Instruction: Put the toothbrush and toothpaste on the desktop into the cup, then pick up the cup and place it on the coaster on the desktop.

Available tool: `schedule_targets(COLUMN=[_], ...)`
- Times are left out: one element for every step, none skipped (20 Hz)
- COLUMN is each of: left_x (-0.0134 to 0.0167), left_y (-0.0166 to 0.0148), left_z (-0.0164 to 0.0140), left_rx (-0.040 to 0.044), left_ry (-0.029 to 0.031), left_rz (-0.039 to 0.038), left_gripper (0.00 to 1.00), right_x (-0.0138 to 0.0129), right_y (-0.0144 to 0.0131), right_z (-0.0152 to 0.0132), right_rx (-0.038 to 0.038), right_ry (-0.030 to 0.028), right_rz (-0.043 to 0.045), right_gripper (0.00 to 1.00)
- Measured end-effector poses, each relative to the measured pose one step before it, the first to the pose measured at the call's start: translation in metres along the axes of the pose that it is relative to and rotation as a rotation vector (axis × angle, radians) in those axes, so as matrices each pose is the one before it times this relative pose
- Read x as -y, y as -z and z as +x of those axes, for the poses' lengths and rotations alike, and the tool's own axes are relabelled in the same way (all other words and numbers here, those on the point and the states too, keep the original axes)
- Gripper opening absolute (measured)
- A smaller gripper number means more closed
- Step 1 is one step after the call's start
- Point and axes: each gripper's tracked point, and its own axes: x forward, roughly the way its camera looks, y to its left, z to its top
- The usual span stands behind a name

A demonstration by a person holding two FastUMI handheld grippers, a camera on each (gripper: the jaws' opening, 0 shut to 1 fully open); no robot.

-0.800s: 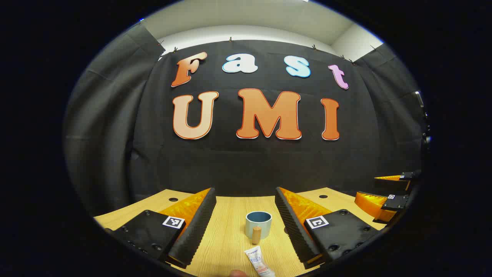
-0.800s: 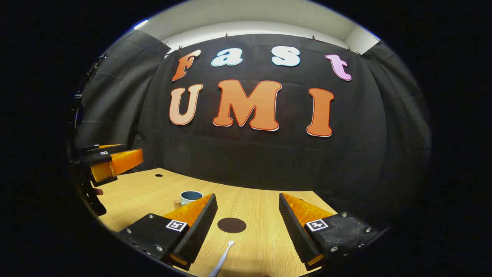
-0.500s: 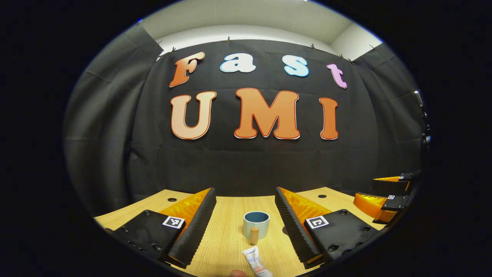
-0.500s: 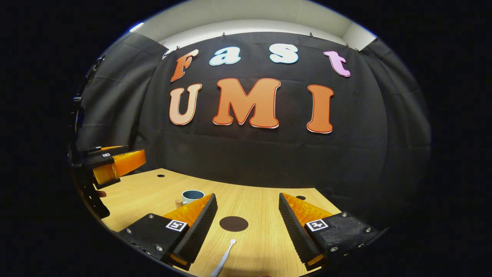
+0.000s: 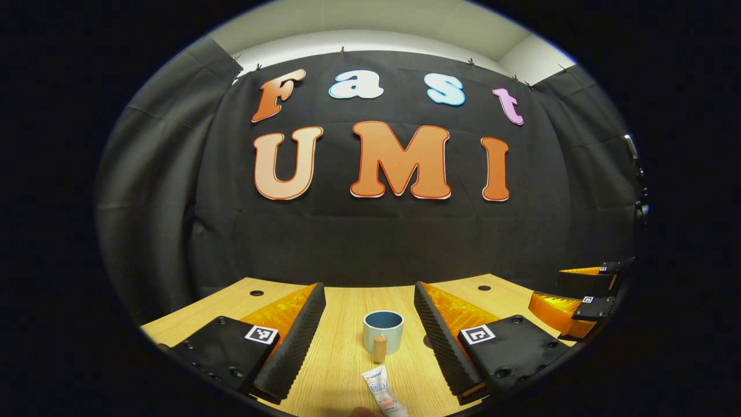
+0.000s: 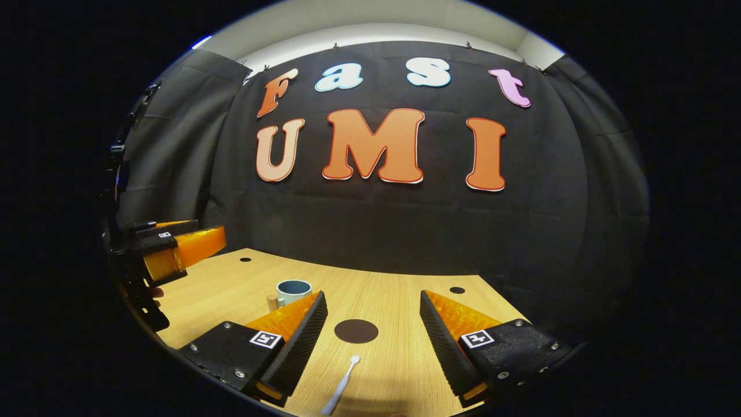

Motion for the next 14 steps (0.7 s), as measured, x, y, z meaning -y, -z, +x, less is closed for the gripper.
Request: schedule_targets(left_x=[0.00090, 0.00197, 0.00079, 0.00134, 0.00137, 0.00050, 0.00007, -0.00141, -0.00077, -0.00037, -0.00177, 0.00066, 0.00198, 0.00089], left_y=[0.00426, 0.00361, 0.00584, 0.00485, 0.00708, 0.00555, 0.00531, 0.00446, 0.00583, 0.00490, 0.00731, 0.00435, 0.00650, 0.00419], left_z=[0.00105, 0.00189, 0.00212, 0.00219, 0.00156, 0.00277, 0.00345, 0.00259, 0.00406, 0.00286, 0.00384, 0.00314, 0.00177, 0.00164], left_rx=[-0.01558, -0.01810, -0.02030, -0.02068, -0.02184, -0.02441, -0.02469, -0.02076, -0.03047, -0.02891, -0.03462, -0.03121, -0.03211, -0.02840], left_ry=[0.00596, 0.00581, 0.00603, 0.00459, 0.00394, 0.00196, 0.00012, -0.00929, -0.00211, -0.00452, -0.00604, 0.00080, 0.00058, 0.00272], left_rz=[-0.00301, -0.00306, -0.00269, -0.00303, -0.00420, -0.00366, -0.00558, -0.01020, -0.00822, -0.00083, 0.00266, 0.00190, 0.00476, 0.00875], left_gripper=[0.99, 0.98, 0.99, 1.00, 1.00, 0.99, 0.99, 0.99, 0.99, 0.99, 0.99, 0.99, 0.99, 0.99], right_x=[-0.00008, -0.00103, -0.00071, -0.00176, 0.00005, 0.00071, 0.00070, -0.00074, -0.00096, 0.00081, -0.00020, 0.00097, 0.00150, 0.00096], right_y=[0.00248, 0.00329, 0.00303, 0.00423, 0.00373, 0.00411, 0.00393, 0.00759, 0.00714, 0.00873, 0.00617, 0.00720, 0.00499, 0.00570], right_z=[0.00107, 0.00124, 0.00135, 0.00251, 0.00125, 0.00128, 0.00121, 0.00217, 0.00046, 0.00078, 0.00023, 0.00065, 0.00106, 0.00128], right_rx=[-0.01056, -0.01071, -0.01303, -0.01520, -0.01816, -0.01997, -0.02511, -0.03912, -0.04682, -0.04528, -0.04442, -0.04057, -0.03705, -0.03018], right_ry=[-0.00262, -0.00458, -0.00260, -0.00533, -0.00561, -0.00480, -0.00365, -0.01278, -0.01655, -0.01404, -0.01205, -0.00593, -0.00148, 0.00094], right_rz=[0.00067, 0.00200, 0.00605, 0.01017, 0.01148, 0.01128, 0.01168, 0.01567, 0.02010, 0.02197, 0.01750, 0.01252, 0.00572, 0.00326], right_gripper=[0.97, 0.96, 0.97, 0.96, 0.96, 0.96, 0.96, 0.97, 0.96, 0.97, 0.96, 0.96, 0.97, 0.97])
